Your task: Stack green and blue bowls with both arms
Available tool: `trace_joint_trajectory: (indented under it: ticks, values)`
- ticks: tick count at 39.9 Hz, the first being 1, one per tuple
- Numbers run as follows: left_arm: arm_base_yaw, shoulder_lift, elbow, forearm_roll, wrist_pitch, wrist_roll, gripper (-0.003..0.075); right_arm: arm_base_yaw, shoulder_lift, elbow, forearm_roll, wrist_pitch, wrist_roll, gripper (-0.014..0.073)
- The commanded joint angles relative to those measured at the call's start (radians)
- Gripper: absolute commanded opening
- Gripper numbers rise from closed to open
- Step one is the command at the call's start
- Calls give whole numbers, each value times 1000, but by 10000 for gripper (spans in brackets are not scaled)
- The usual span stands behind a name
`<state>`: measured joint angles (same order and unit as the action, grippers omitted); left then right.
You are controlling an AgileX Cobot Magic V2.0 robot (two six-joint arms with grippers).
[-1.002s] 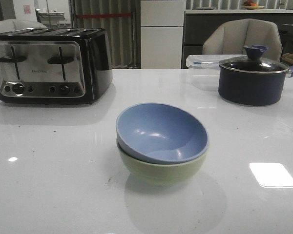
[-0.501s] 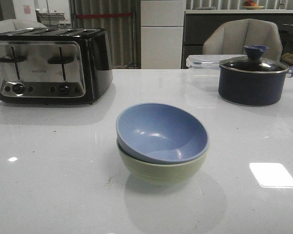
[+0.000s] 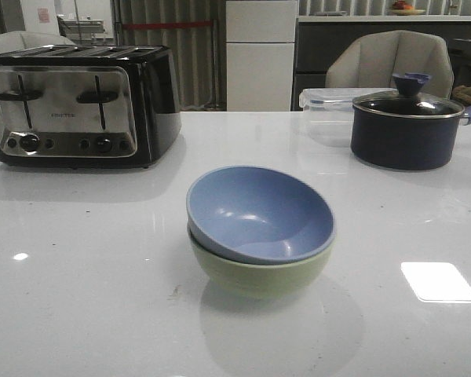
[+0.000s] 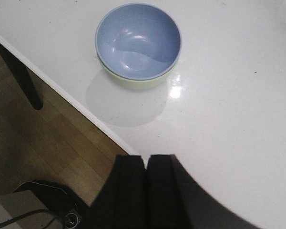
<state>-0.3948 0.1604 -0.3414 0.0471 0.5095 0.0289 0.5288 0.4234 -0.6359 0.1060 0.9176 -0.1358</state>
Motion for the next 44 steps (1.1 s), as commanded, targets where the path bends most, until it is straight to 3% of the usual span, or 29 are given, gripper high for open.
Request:
trace_joint_trajectory:
  ticks: [1,7,13,20,44]
  values:
    - [120,-43,82,-12,-262,1,99,1,6,-25,-3,-64,-9,10]
    - [305,-123,222,-82,-385,1,99,1,6,-25,-3,-64,-9,10]
    - [382,-168,278,-88,-435,1,99,1,6,-25,-3,-64,-9,10]
    - [384,-184,355,-88,-586,1,99,1,6,-25,-3,-63,-9,10]
    - [378,-182,353,-88,-571,1,99,1,6,-25,-3,-60,-9,10]
